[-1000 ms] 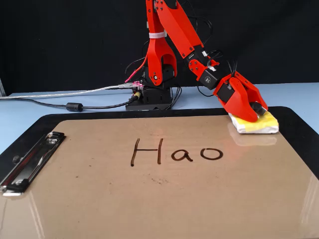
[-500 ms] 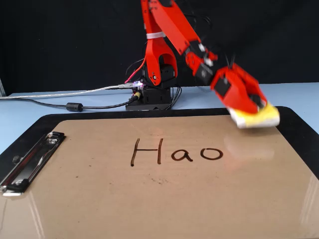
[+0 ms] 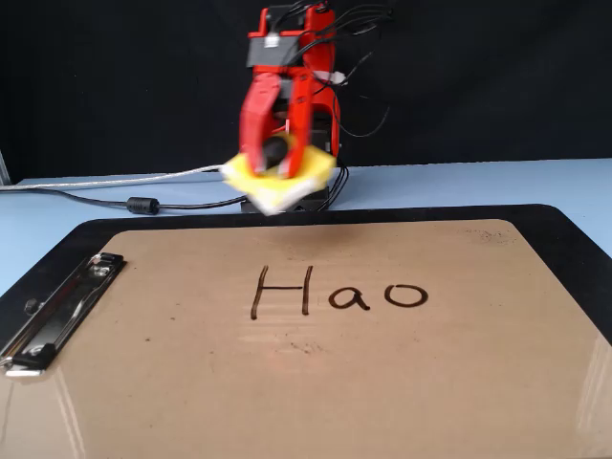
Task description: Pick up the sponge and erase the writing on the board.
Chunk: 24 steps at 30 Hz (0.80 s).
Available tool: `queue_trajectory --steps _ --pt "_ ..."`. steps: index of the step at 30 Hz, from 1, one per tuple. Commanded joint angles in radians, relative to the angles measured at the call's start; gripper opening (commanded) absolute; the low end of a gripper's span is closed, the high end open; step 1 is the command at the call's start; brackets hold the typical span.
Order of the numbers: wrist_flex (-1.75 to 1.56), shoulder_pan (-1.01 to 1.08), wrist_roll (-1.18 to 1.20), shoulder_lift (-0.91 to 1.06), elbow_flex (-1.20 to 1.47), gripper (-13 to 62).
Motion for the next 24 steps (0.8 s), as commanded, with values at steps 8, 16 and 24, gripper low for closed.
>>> queue_trajectory --steps 8,16,24 --pt "-0.495 0.048 -0.144 0.011 0.405 -8.0" --pt "-0.830 0.044 -0.163 -0.156 0.471 -8.0" --pt "-0.934 0.040 -0.167 -0.658 0.021 -8.0"
